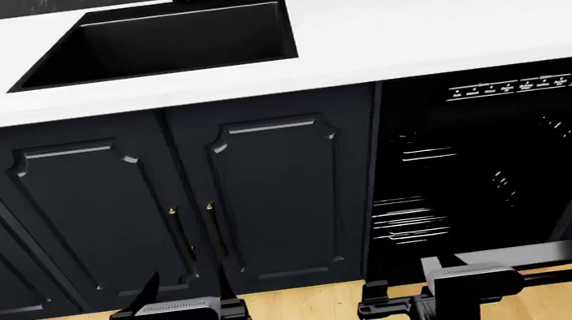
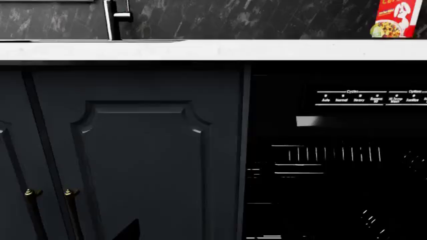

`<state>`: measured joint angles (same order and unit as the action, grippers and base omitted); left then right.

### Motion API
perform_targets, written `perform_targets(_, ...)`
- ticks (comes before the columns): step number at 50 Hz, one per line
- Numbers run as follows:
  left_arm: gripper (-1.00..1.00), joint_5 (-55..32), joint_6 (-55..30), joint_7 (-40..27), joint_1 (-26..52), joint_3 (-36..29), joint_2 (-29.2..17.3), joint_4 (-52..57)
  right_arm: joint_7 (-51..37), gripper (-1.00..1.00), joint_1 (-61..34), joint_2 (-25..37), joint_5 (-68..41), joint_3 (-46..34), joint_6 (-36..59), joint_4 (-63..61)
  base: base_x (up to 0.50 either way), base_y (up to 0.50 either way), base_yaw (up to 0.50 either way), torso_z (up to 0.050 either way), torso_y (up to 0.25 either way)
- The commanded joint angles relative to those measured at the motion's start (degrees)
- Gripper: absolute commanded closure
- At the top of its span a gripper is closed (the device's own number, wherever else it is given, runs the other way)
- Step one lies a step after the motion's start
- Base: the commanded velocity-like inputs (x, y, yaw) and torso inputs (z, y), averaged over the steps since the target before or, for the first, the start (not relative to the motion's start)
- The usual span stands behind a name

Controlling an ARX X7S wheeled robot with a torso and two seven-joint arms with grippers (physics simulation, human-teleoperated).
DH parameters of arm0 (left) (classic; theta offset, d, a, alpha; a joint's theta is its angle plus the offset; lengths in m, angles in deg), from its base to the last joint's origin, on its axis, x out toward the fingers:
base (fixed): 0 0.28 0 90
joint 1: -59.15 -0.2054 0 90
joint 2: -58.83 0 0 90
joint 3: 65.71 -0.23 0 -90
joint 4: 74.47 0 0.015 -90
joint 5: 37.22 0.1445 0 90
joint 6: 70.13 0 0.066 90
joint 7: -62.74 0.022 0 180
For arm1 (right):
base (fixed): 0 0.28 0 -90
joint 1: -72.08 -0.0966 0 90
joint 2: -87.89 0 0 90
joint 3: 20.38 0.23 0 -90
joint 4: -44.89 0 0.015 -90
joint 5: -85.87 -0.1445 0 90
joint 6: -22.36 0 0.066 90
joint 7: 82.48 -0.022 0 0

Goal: Close the dishwasher door

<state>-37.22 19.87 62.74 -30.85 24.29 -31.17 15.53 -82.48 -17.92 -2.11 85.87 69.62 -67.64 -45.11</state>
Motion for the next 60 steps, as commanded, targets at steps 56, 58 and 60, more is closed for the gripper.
perform_targets(56,-1.00,-2.05,59.66,3.21,13.40,0.46,-3.03,-74.87,-8.96,-1.00,-12.67,1.01,-0.64,-10.63,-56.91,74.73,0.00,0.00,0.00,-0.010,0.000)
perform_targets(58,-1.00,-2.02,59.51,3.37,13.45,0.60,-3.00,-74.88,-8.93,-1.00,-12.75,1.02,-0.83,-10.75,-56.84,74.77,0.00,0.00,0.00,-0.050,0.000)
perform_targets(60,-1.00,-2.02,59.43,3.55,13.45,0.73,-2.98,-74.88,-8.97,-1.00,-12.77,1.04,-0.96,-10.89,-56.81,74.79,0.00,0.00,0.00,-0.050,0.000)
